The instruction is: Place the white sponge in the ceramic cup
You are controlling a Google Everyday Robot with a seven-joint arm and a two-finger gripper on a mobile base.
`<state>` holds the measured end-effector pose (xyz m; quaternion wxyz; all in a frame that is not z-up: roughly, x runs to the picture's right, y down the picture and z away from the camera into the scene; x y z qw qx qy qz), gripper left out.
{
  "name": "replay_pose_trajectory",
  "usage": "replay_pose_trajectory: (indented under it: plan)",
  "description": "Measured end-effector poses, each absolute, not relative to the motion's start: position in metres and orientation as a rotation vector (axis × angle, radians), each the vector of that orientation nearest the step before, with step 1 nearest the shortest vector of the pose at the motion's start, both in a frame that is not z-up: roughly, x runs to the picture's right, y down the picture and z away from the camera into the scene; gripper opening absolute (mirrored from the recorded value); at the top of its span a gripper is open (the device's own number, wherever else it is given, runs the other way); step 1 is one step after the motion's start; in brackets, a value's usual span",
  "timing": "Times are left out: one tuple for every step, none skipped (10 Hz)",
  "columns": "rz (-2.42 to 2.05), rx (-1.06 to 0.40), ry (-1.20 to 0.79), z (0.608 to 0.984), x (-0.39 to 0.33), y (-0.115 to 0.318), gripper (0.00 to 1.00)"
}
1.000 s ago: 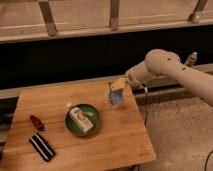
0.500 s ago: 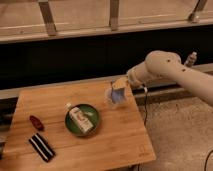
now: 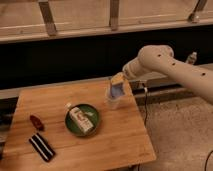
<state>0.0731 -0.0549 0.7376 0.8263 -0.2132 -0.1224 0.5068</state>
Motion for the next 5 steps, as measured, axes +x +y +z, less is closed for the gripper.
replay_pose_trajectory:
  plan:
    - [1.077, -0.461, -0.248, 0.749, 0.075, -0.053, 0.00]
    - [1.079, -0.467, -0.243, 0.756, 0.075, -0.052, 0.00]
    - [1.071, -0.476, -0.243, 0.763, 0.071, -0.053, 0.00]
    - [1.059, -0.488, -0.242, 0.773, 0.065, -0.055, 0.00]
    - [1.043, -0.504, -0.246, 0.784, 0.055, -0.058, 0.00]
